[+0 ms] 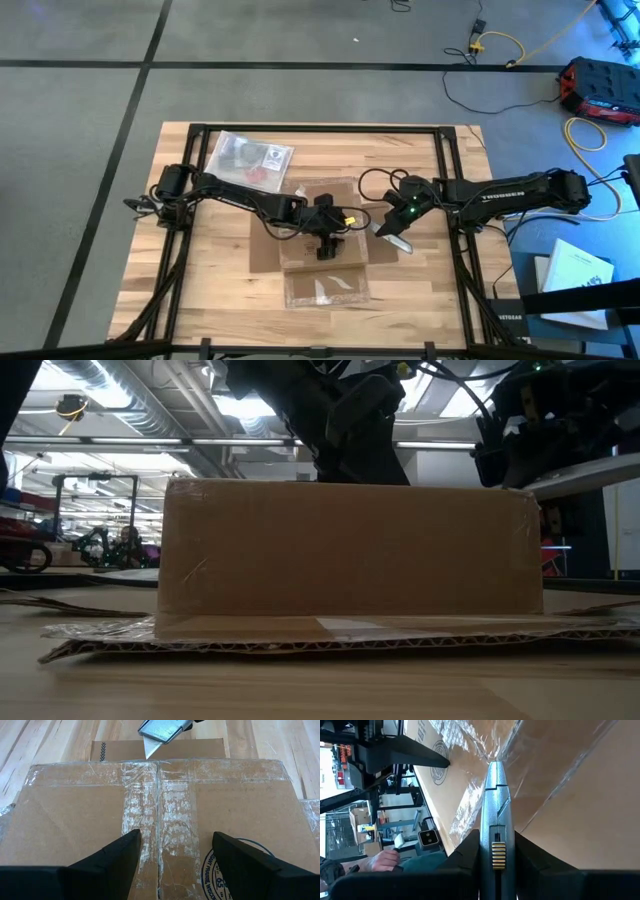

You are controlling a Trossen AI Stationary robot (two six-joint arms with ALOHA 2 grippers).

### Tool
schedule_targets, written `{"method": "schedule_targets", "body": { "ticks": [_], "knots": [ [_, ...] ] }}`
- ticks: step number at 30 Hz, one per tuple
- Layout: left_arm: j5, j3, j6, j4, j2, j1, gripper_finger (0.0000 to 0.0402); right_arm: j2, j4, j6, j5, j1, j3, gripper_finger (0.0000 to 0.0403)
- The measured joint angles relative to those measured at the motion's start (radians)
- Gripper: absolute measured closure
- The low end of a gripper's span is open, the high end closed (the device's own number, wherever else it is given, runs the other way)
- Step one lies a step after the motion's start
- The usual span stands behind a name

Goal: Unpack boxes
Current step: Break down the box until it is fully flat

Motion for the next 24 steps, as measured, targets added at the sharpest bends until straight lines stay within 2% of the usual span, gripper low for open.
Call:
{"method": "schedule_targets", "body": {
  "ticks": [15,24],
  "knots": [
    [0.000,0.000,0.003,0.000,0.000,0.000,0.0163,0.000,-0.024,0.031,0.044,0.000,0.000,0.0345],
    [0.000,0.000,0.003,0.000,0.000,0.000,0.0163,0.000,-0.021,0.028,0.007,0.000,0.000,0.0345]
  ]
}}
